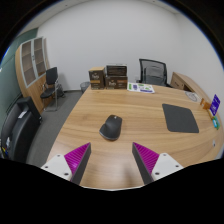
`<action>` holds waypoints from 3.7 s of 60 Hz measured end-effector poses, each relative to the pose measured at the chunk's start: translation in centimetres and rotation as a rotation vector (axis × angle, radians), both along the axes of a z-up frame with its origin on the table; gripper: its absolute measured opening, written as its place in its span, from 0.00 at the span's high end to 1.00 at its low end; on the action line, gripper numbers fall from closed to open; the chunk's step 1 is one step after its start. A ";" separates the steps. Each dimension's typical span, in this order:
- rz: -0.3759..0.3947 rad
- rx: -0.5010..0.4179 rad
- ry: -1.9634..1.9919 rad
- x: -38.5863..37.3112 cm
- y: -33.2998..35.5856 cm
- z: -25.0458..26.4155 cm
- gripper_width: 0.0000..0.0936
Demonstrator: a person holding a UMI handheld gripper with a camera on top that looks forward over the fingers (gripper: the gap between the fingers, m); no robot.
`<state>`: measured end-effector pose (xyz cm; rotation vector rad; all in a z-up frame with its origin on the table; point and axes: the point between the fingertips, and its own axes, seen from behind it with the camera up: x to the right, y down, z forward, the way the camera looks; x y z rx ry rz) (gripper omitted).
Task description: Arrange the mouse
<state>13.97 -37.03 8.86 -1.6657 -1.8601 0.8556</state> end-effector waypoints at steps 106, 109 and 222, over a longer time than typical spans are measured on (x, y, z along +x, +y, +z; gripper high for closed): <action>-0.099 -0.040 -0.016 -14.5 -2.2 -6.7 0.61; -0.097 -0.059 -0.017 -14.6 -1.8 -5.0 0.61; -0.188 0.109 0.024 -3.6 32.6 11.3 0.08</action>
